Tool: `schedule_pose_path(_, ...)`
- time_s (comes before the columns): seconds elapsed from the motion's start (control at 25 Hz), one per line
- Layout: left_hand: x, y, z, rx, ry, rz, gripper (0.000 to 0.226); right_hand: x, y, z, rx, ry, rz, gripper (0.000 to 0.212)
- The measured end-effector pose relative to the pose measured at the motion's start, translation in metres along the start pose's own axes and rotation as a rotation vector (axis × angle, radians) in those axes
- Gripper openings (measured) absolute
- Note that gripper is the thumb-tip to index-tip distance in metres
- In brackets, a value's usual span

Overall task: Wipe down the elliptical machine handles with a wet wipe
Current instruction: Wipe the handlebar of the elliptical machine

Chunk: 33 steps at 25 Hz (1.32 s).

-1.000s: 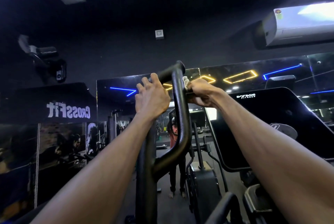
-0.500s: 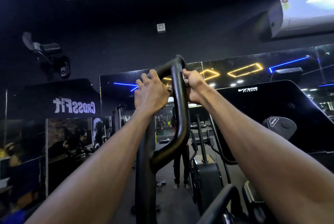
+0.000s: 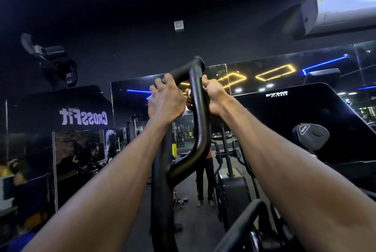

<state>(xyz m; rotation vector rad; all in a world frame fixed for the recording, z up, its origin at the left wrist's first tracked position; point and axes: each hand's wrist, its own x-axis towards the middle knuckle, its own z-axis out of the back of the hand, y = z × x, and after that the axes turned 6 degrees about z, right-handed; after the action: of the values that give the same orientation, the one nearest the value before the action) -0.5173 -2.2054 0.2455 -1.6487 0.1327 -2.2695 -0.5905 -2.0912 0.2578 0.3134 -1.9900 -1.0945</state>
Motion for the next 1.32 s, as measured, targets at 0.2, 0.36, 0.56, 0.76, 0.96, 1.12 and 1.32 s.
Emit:
schedule_pose_path(0.2, -0.001, -0.001, 0.003, -0.029, 0.011, 0.020, 0.028, -0.049, -0.033, 0.020, 0.071, 0.131, -0.095, 0.062)
schedule_pose_path(0.36, -0.002, 0.002, 0.001, -0.044, 0.027, 0.018, 0.032, -0.043, -0.025, 0.005, -0.001, 0.025, -0.042, 0.059)
schedule_pose_path(0.56, -0.021, 0.006, 0.010, -0.043, 0.054, -0.003, 0.033, -0.092, -0.063, 0.014, 0.107, 0.052, -0.069, 0.060)
schedule_pose_path(0.76, -0.038, 0.009, 0.016, -0.090, 0.128, 0.030, 0.024, -0.086, -0.067, 0.005, 0.226, -0.021, -0.009, 0.062)
schedule_pose_path(0.96, -0.053, 0.019, 0.017, -0.159, 0.137, 0.017, 0.024, -0.123, -0.098, -0.001, 0.369, -0.079, -0.054, 0.044)
schedule_pose_path(1.12, -0.057, 0.026, 0.017, -0.208, 0.174, -0.010, 0.033, -0.121, -0.098, -0.021, 0.400, -0.295, 0.004, 0.046)
schedule_pose_path(1.32, -0.066, 0.029, 0.020, -0.241, 0.170, -0.016, 0.031, -0.162, -0.127, -0.038, 0.370, -0.306, -0.100, 0.065)
